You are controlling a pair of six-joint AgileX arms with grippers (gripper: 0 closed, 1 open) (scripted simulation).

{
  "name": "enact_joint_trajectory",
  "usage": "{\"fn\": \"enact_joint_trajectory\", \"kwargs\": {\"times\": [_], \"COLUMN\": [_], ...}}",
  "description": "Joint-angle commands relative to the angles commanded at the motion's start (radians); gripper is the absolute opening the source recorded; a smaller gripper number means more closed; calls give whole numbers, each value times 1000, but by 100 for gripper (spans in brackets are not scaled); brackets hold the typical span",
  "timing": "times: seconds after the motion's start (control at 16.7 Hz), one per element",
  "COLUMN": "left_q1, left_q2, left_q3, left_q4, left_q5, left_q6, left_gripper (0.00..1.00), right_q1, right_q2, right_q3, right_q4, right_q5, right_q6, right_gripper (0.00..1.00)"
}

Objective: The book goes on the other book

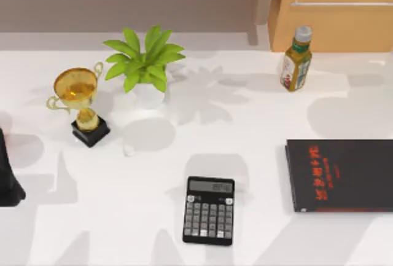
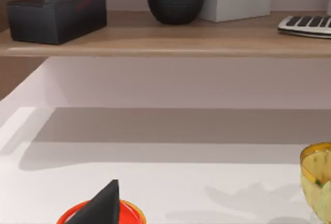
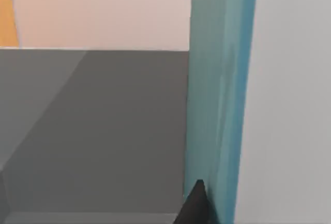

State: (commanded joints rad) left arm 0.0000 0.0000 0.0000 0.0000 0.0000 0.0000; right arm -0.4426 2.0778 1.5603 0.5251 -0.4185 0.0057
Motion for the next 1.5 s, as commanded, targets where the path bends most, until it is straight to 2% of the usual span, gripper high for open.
{"fn": "enact_joint_trajectory", "kwargs": {"times": [0.18,0.3,0.54,0.78,1.02,1.26,1.5], "left_q1": [0,0,0,0,0,0,0], "left_q2": [0,0,0,0,0,0,0], "left_q3": [0,0,0,0,0,0,0], "left_q4": [0,0,0,0,0,0,0], "left_q5": [0,0,0,0,0,0,0], "left_q6": [0,0,0,0,0,0,0], "left_gripper": [100,100,100,100,100,100,100], "right_q1": [29,32,26,115,350,714,1013], "right_q2": [-55,-113,-260,-463,-677,-817,-907], "right_q3": [-39,-89,-211,-399,-677,-971,-1222], "right_q4": [-22,-43,-104,-168,-203,-193,-227], "right_q5": [26,79,262,482,691,839,960], "right_q6": [52,99,264,575,1036,1505,1825], "right_gripper": [0,0,0,0,0,0,0]}}
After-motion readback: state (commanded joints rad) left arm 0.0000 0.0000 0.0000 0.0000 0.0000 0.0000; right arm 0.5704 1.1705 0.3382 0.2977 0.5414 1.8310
